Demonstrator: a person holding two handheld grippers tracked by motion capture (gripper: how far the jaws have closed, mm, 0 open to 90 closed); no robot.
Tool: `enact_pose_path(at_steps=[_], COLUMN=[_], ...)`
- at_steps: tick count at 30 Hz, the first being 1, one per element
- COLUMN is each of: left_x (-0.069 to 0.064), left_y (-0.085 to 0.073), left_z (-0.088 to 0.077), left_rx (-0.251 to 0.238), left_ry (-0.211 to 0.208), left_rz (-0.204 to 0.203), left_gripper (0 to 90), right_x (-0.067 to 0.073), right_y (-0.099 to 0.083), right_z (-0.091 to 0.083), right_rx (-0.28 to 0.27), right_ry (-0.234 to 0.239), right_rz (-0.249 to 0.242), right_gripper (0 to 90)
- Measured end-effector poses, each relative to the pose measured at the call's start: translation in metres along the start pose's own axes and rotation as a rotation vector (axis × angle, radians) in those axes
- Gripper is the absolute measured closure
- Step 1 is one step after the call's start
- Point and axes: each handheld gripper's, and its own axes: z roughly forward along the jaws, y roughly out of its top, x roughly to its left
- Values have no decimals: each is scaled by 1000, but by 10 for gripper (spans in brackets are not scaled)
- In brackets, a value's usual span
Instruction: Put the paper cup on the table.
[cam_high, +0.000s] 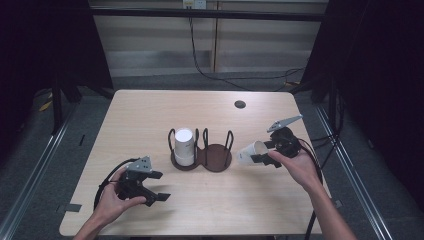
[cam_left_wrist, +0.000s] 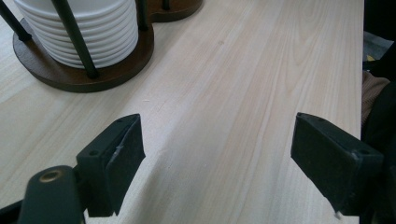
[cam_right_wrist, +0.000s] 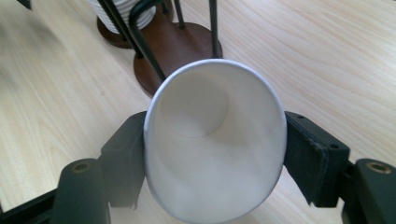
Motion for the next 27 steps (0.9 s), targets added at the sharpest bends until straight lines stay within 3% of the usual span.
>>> enact_pose_path(at_steps=[14, 22, 27], left_x=[0, 0, -1], left_y=[-1, -1, -2], left_z=[0, 1, 2], left_rx=[15, 12, 16], left_ry=[-1, -2, -2], left_rz=[11, 6, 10], left_gripper=[173, 173, 173], right_x=[-22, -27, -29], right_y=[12, 20, 21], right_z=[2, 7, 11], right_rx=[84, 149, 157], right_ry=[-60, -74, -76], right_rz=[30, 11, 24], right_gripper=[283, 283, 281])
